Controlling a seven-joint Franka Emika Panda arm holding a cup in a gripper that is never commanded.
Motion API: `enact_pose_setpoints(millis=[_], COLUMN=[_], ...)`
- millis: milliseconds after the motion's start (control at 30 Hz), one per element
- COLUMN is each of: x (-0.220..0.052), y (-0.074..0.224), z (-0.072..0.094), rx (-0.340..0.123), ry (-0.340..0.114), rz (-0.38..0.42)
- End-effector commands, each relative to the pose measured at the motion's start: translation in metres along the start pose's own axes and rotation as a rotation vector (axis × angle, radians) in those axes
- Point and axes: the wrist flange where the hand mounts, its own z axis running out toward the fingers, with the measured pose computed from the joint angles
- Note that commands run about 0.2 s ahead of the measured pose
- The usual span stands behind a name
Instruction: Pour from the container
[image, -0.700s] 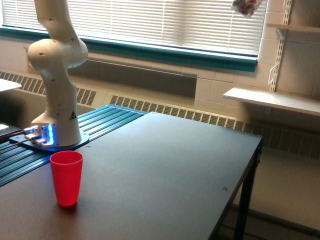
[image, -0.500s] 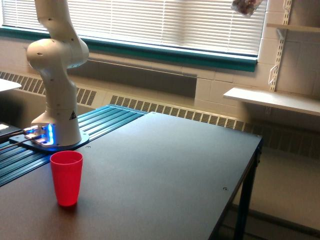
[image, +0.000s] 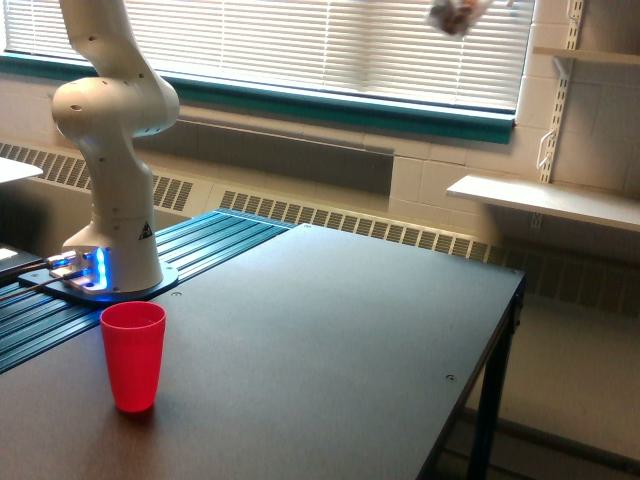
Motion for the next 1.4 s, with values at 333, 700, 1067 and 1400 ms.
enact_pose_setpoints(millis=[333, 700, 1067, 1400], x=[-0.008, 0.002, -0.006, -0.006], y=[0.081, 0.144, 0.205, 0.236], z=[-0.069, -0.123, -0.133, -0.138], rx=[-0.197, -0.277, -0.424, -0.489], ry=[0.023, 0.093, 0.093, 0.115], rz=[0.174, 0.355, 0.538, 0.673])
